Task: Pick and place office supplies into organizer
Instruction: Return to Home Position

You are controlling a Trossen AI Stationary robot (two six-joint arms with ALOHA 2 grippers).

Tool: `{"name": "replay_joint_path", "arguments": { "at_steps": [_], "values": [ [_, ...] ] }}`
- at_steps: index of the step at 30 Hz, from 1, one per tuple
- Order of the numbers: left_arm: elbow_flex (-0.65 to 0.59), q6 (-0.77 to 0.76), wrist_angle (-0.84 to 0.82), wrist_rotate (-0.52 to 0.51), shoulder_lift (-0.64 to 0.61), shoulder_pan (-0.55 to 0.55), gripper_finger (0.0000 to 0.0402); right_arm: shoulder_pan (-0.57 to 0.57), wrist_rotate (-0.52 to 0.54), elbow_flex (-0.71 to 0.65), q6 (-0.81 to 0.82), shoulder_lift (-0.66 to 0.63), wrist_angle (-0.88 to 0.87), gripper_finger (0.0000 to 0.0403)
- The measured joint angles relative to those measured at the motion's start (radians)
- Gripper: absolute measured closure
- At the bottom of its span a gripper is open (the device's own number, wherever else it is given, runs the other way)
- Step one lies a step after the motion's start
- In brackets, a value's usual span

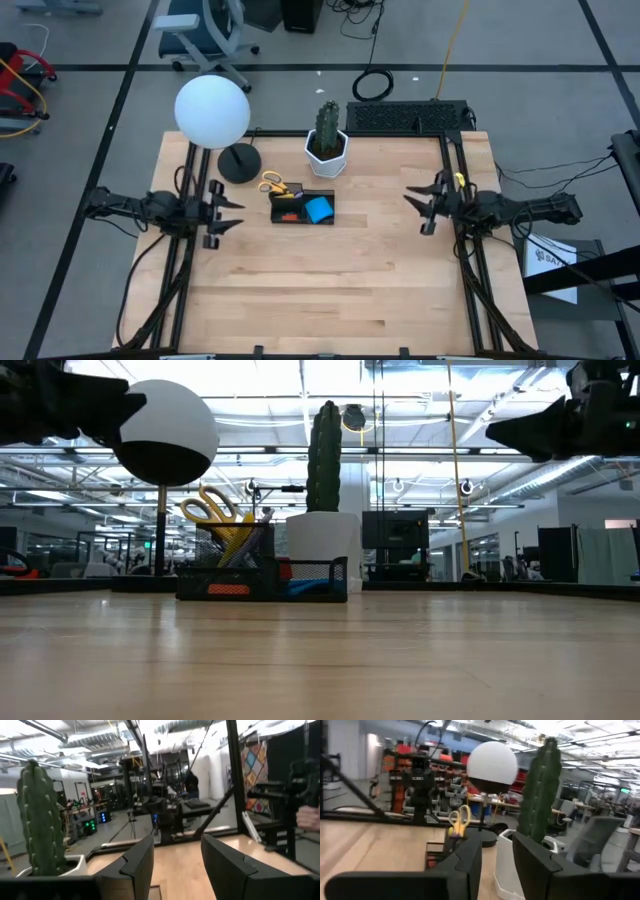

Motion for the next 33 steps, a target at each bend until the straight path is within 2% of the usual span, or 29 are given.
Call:
{"name": "replay_joint_path", "arguments": {
  "at_steps": [2,6,8,20,33],
  "values": [
    [0.000,0.016,-0.024,0.000,0.000,0.000,0.0231,0.000,-0.041,0.000,-0.015,0.000,-0.014,0.0303],
    [0.000,0.038,-0.084,0.000,0.000,0.000,0.0231,0.000,-0.244,0.000,-0.079,0.000,-0.045,0.0303],
    [0.000,0.041,-0.104,0.000,0.000,0.000,0.0231,0.000,-0.292,0.000,-0.082,0.000,-0.050,0.0303],
    [0.002,0.038,-0.186,0.001,0.000,0.000,0.0231,-0.058,-0.281,0.000,-0.001,0.000,-0.213,0.0303],
    [0.003,0.025,-0.192,0.001,0.042,0.000,0.0231,-0.083,-0.285,-0.001,-0.027,0.027,-0.232,0.0303]
  ]
}}
